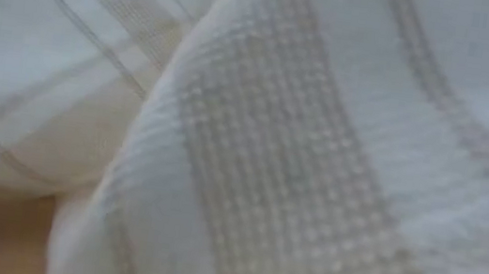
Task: Roll towel
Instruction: Roll the towel
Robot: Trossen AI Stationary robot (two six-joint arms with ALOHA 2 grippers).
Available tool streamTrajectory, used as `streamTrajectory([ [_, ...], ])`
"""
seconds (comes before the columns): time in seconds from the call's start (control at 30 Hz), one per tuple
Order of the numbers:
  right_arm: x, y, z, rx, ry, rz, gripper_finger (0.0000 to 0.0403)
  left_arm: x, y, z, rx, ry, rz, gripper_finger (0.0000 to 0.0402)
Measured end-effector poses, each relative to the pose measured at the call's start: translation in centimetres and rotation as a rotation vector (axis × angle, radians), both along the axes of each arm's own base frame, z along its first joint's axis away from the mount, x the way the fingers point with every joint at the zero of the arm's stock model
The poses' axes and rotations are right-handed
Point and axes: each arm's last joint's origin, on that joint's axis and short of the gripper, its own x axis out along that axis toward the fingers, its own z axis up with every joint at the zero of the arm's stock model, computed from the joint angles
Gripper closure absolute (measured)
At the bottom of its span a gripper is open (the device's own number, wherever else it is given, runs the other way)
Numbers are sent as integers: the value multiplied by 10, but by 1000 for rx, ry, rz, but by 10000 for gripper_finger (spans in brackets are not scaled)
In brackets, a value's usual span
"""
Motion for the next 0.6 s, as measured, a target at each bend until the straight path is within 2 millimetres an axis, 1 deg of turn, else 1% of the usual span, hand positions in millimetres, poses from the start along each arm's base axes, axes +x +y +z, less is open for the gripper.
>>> streamTrajectory([
  [0.1,1,-3,-2,-133,-58,76,201,2,4,0,10,-9,24,395],
  [0.23,6,-7,-18,-212,-29,140,202,5,10,1,16,-27,55,395],
  [0.43,12,-5,-31,-274,-19,238,202,12,16,-6,38,-23,97,395],
  [0.53,21,-8,-34,-239,-10,275,203,15,16,-13,43,-8,102,395],
  [0.6,26,-8,-39,-230,7,292,207,17,16,-16,44,-6,101,395],
])
